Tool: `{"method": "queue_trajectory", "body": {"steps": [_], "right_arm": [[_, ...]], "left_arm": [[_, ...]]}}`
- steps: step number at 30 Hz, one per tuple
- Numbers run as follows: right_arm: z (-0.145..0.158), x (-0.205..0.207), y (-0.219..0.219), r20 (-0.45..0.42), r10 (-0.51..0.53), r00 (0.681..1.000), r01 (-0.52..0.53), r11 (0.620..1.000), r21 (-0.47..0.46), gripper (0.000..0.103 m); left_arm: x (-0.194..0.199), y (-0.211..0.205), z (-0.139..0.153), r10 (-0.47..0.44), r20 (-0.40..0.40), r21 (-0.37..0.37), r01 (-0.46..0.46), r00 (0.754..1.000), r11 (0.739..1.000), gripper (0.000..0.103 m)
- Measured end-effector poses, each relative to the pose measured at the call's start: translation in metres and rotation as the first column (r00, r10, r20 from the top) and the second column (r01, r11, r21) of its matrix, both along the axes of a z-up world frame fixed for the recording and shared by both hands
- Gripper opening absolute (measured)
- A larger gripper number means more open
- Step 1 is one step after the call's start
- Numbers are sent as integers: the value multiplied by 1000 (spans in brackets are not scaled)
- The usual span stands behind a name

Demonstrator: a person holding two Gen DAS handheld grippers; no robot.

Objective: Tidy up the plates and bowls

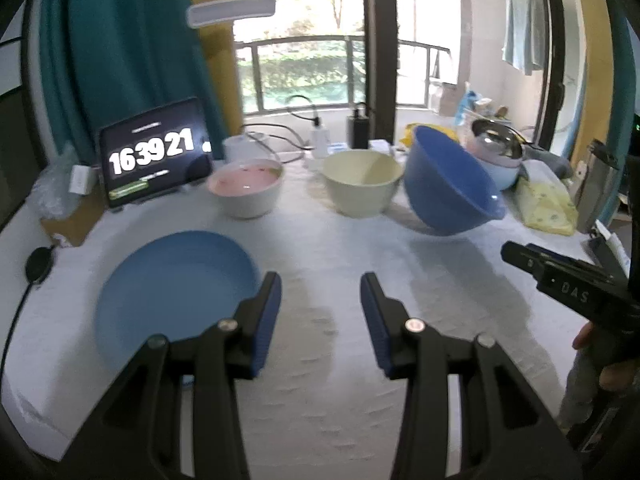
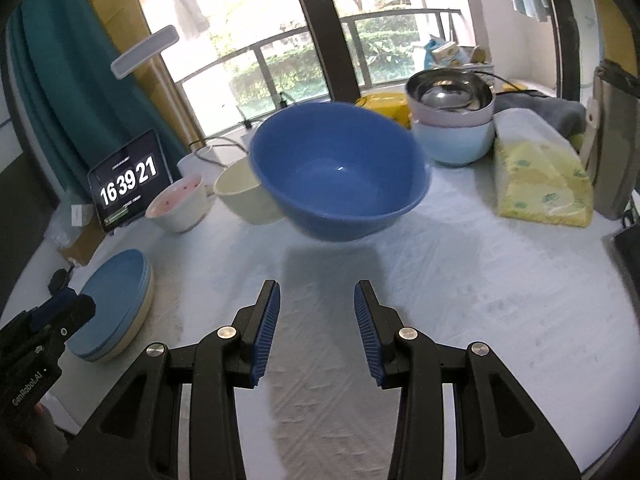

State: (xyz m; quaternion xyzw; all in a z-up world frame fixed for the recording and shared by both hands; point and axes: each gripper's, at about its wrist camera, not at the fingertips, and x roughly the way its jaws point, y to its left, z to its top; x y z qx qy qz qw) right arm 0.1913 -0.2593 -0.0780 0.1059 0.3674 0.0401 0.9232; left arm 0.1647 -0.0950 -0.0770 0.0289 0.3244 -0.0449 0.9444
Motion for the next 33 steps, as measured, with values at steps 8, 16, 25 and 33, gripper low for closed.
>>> {"method": "queue_trajectory", "body": {"steps": [8,16,25,33], "right_arm": [[4,6,-32,27,-38,999,38,999,-9,41],[4,19,-54,35,-56,998,56,998,-9,41],[-4,46,-66,26,-71,997,70,997,23,41],[-14,73,-63,10,-49,999,48,999,16,52]], "left_arm": [[21,-46,8,-95,16,0,95,995,996,43],[44,-74,3,-126,-7,-12,125,992,992,43],[72,-94,-2,-151,-10,-38,151,988,988,43],[89,-103,-9,-155,-15,-43,155,988,987,43]]}}
